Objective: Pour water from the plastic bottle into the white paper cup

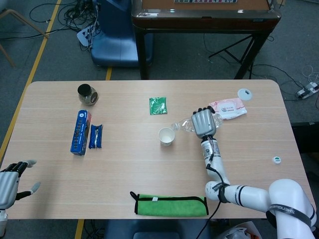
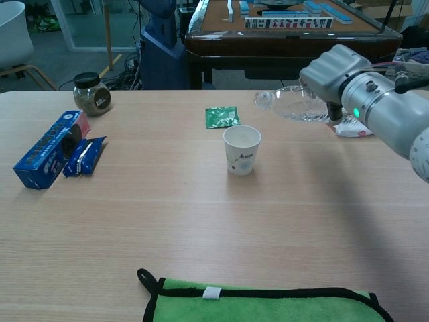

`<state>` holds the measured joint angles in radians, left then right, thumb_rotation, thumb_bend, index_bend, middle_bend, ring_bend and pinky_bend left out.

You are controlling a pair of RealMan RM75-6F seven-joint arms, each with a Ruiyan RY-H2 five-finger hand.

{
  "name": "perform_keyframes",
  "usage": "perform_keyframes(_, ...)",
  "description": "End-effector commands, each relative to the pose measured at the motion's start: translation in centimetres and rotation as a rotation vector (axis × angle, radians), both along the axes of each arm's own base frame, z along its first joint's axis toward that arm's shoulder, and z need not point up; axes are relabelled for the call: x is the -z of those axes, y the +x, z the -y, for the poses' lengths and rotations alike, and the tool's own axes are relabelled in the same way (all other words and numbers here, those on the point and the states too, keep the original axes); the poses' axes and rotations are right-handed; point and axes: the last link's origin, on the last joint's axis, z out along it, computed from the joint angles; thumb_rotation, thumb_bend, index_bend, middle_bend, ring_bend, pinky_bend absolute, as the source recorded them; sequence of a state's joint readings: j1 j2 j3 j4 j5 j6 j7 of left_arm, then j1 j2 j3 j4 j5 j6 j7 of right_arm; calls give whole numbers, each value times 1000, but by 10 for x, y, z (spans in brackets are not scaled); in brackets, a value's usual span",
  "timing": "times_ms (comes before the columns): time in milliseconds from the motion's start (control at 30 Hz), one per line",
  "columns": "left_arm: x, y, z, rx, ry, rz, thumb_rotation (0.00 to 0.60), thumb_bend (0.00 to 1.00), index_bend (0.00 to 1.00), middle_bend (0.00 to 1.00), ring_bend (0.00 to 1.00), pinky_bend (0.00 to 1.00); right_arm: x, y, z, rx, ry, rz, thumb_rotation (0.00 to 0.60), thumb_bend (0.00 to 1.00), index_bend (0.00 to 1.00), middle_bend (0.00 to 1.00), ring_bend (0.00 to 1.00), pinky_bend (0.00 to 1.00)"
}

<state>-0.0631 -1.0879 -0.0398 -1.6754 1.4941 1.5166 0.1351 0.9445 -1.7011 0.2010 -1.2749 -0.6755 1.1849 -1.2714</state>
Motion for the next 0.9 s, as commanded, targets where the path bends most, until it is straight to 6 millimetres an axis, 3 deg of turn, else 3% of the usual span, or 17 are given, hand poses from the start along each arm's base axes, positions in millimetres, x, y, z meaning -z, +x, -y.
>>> perform_keyframes(33, 0, 0, 0, 0, 0, 1, 600, 166, 316, 391, 378, 590, 1, 1, 0, -8, 1, -21, 600, 317, 617, 622, 508, 437)
perform_keyframes(900, 0, 0, 1, -4, 1, -1, 600, 165, 316, 391, 378, 590, 4, 2, 4, -36, -25, -170, 600, 317, 617, 622, 508, 445)
